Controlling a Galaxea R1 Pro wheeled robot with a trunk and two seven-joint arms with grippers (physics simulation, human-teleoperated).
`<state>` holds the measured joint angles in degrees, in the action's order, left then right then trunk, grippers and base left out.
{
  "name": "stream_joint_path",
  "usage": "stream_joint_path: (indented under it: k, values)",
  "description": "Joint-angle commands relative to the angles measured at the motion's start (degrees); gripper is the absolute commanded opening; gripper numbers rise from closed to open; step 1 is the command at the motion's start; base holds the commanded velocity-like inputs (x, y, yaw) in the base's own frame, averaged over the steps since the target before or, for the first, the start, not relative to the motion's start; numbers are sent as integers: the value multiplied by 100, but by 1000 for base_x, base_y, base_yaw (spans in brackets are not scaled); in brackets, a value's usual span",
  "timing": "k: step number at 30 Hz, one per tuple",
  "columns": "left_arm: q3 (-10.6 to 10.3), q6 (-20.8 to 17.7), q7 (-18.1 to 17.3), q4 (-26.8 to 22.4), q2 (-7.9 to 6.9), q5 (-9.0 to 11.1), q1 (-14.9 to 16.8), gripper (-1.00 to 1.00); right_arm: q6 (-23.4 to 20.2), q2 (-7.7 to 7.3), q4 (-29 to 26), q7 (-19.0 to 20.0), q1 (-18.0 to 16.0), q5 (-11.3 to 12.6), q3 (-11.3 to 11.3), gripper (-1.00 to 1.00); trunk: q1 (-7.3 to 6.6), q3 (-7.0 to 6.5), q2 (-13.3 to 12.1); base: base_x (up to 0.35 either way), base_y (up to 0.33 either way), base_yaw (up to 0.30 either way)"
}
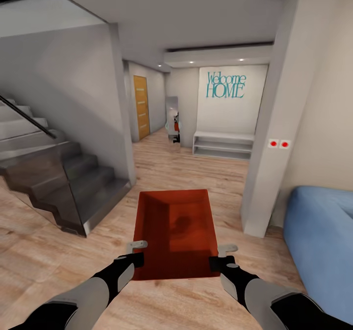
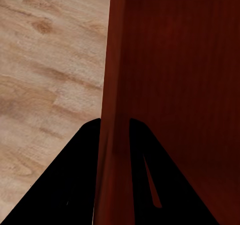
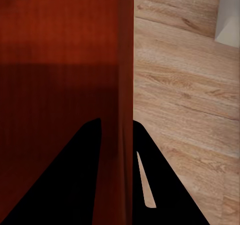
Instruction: Move the two storage containers from the living room to the garage. In the garage, place one container on the floor and stack the other container on top of it (either order is fine).
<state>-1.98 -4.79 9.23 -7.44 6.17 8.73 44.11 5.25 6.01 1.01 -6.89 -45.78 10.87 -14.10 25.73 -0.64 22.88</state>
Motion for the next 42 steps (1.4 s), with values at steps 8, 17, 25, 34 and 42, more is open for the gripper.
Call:
stream_joint_path:
  k: [8,17,25,34,42]
  values:
    - [119,118,228,-29,-117,-65,1,-100,3,5,13,12,-1,20,188,-100,5,2,4,323,0,0]
    - [119,118,228,-29,-116,-65,1,-100,11,5,13,12,-1,20,188,-100,5,2,4,323,0,0]
    - [119,118,228,-31,-119,-59,1,-100,12,5,13,12,-1,20,188,-100,5,2,4,323,0,0]
    - [119,118,228,-33,-125,-56,1,-100,12,5,13,12,-1,20,188,-100,5,2,4,323,0,0]
    - [119,118,228,-37,-125,-56,1,-100,12,5,13,12,-1,20,188,-100,5,2,4,323,0,0]
